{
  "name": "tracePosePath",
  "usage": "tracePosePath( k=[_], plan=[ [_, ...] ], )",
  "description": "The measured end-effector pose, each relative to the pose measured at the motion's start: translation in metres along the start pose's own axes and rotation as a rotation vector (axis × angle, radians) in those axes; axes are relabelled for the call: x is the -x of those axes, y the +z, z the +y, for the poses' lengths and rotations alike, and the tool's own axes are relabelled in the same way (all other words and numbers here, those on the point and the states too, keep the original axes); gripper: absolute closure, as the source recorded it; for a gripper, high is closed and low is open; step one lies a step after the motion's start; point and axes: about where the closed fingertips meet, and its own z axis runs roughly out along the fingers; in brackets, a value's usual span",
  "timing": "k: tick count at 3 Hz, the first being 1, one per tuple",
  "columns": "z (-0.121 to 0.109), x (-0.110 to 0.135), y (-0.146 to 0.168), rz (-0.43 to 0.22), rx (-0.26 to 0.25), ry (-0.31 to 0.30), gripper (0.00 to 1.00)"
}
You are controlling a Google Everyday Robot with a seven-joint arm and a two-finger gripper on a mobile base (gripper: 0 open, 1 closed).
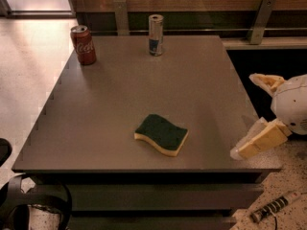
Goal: Move sponge near coke can
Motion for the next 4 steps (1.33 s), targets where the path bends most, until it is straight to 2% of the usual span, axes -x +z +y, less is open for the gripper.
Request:
tracePosePath(
  k=[1, 2, 3, 4],
  plan=[
    [0.013, 0.002, 0.03, -0.158, 0.029, 0.054, 0.0],
    [0.025, 0.027, 0.047, -0.296, 0.048, 0.087, 0.0],
    [0.025, 0.026, 0.046, -0.284, 0.047, 0.081, 0.0],
    [0.031, 0.026, 0.055, -0.294, 0.067, 0.102, 0.0]
  ],
)
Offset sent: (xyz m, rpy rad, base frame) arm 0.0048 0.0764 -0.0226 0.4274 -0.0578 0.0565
